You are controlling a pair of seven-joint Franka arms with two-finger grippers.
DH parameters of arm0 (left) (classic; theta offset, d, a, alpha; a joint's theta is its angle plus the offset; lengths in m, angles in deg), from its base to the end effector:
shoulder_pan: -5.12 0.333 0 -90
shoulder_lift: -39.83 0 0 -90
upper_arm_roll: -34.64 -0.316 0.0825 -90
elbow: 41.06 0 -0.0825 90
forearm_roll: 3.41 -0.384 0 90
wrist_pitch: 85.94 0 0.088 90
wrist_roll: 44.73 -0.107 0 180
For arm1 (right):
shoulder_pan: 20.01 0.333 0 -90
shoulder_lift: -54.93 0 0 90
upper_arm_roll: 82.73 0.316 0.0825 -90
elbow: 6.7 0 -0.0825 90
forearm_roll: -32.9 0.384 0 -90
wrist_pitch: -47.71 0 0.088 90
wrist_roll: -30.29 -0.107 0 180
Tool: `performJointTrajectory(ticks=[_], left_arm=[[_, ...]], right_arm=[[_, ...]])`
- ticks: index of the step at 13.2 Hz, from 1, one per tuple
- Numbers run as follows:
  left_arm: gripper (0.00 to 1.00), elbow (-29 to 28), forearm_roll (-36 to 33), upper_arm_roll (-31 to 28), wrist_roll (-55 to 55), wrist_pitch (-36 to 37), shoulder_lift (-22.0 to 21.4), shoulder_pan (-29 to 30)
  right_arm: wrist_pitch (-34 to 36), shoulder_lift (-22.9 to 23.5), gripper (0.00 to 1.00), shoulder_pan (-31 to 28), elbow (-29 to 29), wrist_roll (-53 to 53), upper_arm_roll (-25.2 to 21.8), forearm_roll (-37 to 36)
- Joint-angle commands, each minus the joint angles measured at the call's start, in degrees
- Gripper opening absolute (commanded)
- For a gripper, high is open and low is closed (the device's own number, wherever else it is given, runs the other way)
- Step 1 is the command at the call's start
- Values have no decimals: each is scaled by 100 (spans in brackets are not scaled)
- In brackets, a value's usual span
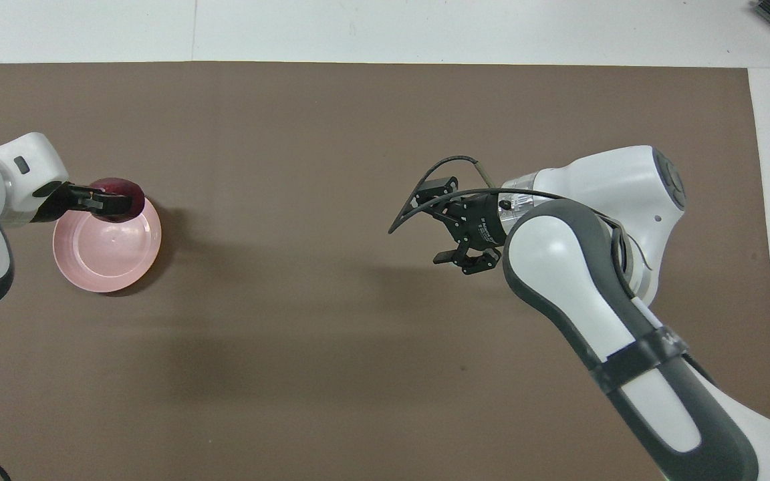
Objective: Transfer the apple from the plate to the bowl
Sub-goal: 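Lift the apple with the left gripper while the right gripper approaches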
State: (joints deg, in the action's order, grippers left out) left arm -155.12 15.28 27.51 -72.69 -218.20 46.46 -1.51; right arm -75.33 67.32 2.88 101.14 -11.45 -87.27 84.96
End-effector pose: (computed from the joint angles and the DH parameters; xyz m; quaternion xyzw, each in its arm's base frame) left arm 0.5989 -0.0030 0.4265 0.9772 -0.1406 0.1278 0.0951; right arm 0.5800 0.2297 0.4131 -0.8365 0.4070 0.1626 0.3289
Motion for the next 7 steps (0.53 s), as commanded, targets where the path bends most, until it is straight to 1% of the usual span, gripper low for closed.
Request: performJointTrajectory(ticks=[1,2,4,5,7], left_arm=[[0,16,817,-8,228,78,-82,-355],[0,25,1090,1,421,34,-82,-548],[0,25,1826,132,449,34,-82,-664],[0,33,2161,394,458,16,-108,-664],[0,68,2663,747,484,-45,-126,-664]], right_arm=[[-176,-25,100,5,-9,-824,15,1108],[-176,-43,100,-4,-9,-1114,15,1697],[-272,-60,100,14,8,-1703,15,2080],[-430,-34,100,109,34,-1714,23,2298],[-1078,97,100,522,18,-1749,32,2650]])
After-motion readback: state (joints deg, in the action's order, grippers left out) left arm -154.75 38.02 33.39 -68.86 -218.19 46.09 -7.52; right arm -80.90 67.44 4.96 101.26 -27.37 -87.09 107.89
